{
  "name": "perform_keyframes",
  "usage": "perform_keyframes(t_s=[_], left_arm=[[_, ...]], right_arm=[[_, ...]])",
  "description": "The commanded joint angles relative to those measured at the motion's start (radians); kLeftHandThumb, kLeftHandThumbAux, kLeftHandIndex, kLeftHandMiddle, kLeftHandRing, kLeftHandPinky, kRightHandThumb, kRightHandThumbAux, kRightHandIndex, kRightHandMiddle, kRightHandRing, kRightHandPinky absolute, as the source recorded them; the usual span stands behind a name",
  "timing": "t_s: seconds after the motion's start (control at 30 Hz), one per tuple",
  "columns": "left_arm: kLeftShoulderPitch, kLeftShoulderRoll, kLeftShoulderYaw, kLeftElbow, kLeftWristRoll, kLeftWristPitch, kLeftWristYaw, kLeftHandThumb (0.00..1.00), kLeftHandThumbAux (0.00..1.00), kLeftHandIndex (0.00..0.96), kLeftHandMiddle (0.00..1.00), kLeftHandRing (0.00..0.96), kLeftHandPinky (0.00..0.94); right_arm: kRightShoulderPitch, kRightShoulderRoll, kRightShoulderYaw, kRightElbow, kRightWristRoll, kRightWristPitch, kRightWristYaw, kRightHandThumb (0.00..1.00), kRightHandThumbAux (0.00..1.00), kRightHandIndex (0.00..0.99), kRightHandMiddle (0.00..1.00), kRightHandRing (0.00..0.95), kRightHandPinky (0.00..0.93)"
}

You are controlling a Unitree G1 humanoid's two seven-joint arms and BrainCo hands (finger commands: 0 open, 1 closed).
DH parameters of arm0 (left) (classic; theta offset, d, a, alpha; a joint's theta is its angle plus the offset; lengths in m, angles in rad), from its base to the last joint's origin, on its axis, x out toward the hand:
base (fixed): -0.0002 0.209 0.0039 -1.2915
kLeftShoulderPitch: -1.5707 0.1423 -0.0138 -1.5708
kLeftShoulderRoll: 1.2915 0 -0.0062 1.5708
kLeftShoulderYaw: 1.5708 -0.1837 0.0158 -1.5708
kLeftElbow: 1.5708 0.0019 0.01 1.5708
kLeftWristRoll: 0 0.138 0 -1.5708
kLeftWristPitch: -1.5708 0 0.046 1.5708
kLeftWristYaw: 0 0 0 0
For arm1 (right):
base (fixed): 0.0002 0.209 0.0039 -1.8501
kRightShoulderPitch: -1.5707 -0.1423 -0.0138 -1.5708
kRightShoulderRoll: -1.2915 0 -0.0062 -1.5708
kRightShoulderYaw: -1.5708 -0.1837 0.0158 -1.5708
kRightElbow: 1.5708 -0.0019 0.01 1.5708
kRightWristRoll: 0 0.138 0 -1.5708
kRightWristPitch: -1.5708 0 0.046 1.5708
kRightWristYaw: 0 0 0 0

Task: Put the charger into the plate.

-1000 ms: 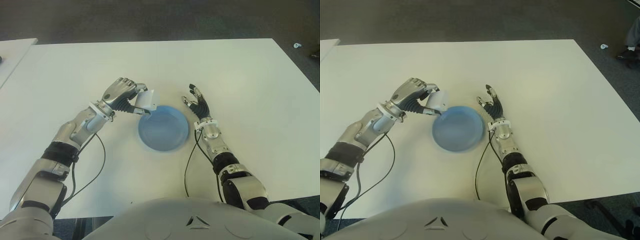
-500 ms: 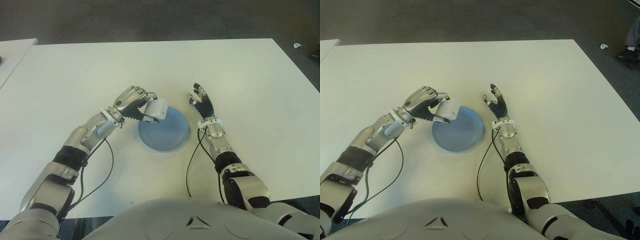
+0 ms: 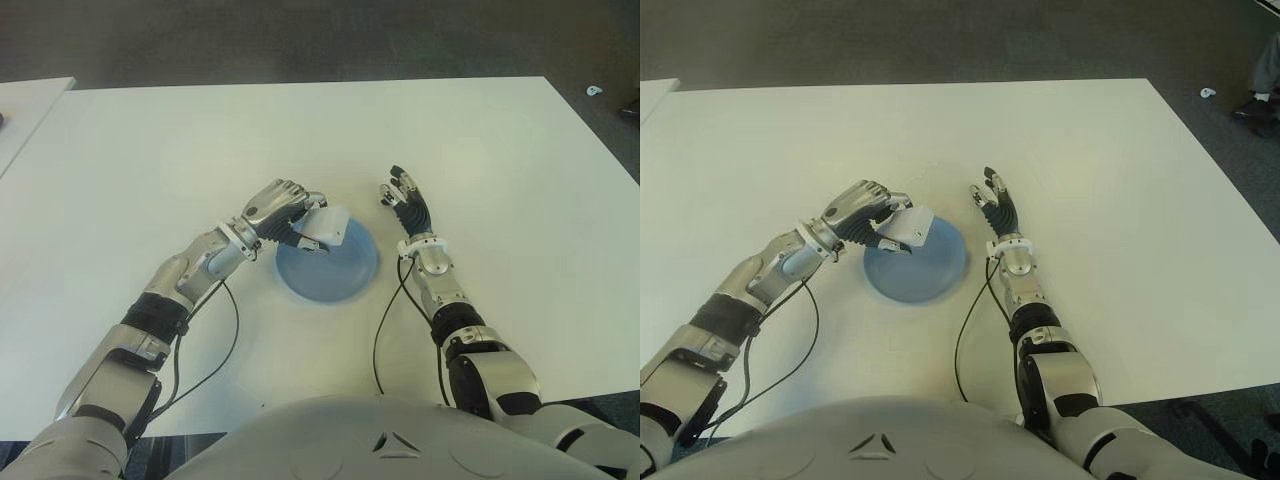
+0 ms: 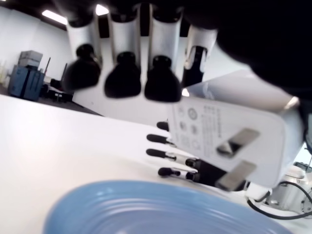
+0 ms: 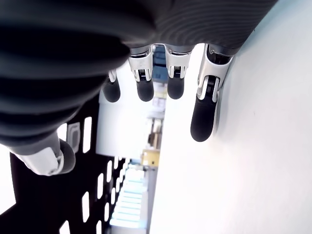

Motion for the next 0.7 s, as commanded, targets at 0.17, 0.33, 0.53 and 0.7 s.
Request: perform_keyframes(t_s=[0.17,0.33,0.53,0.7], left_arm=[[0.013,0.056,-0.010,-0.061,0.041,0.062,-0.131,0.385,0.319,0.036,0.060,0.061,0.067],[0.018,0.075,-0.002,-0.078,0.041,0.070,-0.154,0.299,0.241,0.004,0.008,0.008,0.008],[0.014,0.091,-0.003,-0.074,0.048,0.067,-0.152,0.236,0.211,0.000,0.000,0.000,0.000],[0.013,0.098,0.001,-0.061,0.063,0.064,-0.125,0.211,0.207,0.000,0.000,0.000,0.000]], right_arm=[[0.041,-0.005,-0.001,0.037,0.000,0.064,-0.006,0.000,0.438,0.000,0.000,0.000,0.000],[0.042,-0.003,0.003,0.032,-0.004,0.064,-0.012,0.000,0.439,0.000,0.000,0.000,0.000],[0.045,-0.001,0.007,0.029,-0.008,0.059,-0.016,0.000,0.447,0.000,0.000,0.000,0.000],[0.043,0.001,0.009,0.030,-0.008,0.057,-0.011,0.000,0.446,0.000,0.000,0.000,0.000]])
